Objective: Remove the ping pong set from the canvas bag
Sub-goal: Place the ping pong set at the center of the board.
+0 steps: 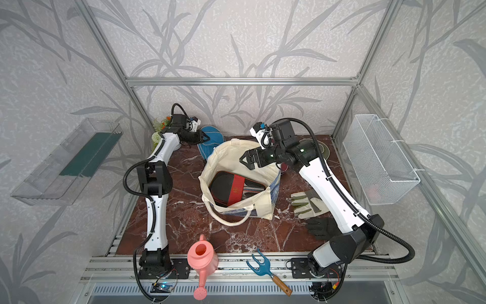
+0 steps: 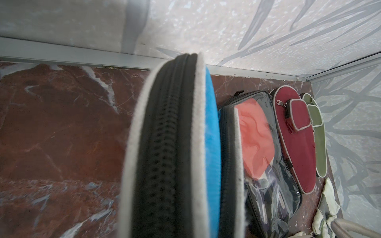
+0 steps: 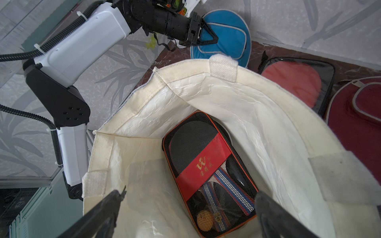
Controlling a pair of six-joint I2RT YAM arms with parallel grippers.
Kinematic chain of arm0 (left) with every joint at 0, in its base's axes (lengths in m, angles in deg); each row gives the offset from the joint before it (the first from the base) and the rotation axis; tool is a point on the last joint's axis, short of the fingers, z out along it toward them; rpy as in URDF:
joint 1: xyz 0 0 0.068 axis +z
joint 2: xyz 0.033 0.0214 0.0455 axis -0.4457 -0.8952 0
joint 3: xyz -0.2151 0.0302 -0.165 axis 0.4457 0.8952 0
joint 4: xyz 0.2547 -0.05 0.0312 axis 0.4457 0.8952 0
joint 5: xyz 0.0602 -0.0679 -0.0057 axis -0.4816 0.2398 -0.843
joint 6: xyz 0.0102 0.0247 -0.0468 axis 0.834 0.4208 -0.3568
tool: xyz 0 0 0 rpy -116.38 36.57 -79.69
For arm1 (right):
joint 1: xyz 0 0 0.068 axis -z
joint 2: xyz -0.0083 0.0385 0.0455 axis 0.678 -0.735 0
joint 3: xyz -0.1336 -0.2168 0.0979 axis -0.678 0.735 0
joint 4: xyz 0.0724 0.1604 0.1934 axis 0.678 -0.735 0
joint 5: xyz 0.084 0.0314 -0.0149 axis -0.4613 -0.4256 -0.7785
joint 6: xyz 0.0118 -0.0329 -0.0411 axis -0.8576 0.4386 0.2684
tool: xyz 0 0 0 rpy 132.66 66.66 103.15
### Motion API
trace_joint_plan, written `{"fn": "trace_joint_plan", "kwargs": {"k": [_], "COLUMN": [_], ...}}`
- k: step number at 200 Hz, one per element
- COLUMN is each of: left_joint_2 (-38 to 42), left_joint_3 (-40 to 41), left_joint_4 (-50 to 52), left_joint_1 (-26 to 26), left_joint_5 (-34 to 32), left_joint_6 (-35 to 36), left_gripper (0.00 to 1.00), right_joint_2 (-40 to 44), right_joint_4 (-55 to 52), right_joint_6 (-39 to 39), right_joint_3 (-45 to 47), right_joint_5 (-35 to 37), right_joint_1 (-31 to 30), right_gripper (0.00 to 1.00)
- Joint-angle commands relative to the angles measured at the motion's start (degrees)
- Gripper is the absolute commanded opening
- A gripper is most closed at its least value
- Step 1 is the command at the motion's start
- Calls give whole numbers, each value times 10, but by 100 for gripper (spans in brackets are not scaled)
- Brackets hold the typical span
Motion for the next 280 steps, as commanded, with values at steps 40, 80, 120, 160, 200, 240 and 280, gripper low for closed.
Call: {"fn": "trace_joint_plan", "kwargs": {"k": [40, 80, 120, 160, 200, 240, 280], "left_joint_2": [-50, -78, -84, -75, -48, -22, -8], "left_joint_3": [-32, -66, -93, -95, -95, -107, -107], "left_joint_4": [37, 36, 60, 78, 89, 113, 138], "left_joint_1": [-14, -17, -35, -42, -42, -42, -41], "left_joint_5": [-46, -29, -62, -124, -172, -205, -215], "left_joint_6": [55, 55, 70, 74, 94, 127, 141], "left_gripper": [56, 65, 68, 74, 82, 92, 92], "right_joint_2": [-8, -10, -8, -1, 11, 28, 49], "right_joint_4": [-26, -28, -24, -22, -21, -13, 0], "right_joint_6": [12, 16, 15, 17, 21, 23, 23], "right_joint_3": [-21, -21, -17, -7, 2, 20, 43], "right_joint_5": [4, 4, 2, 1, 3, 3, -1], "right_joint_1": [-4, -3, -3, -3, -4, -3, -4], "right_gripper": [99, 99, 99, 99, 99, 99, 99]}}
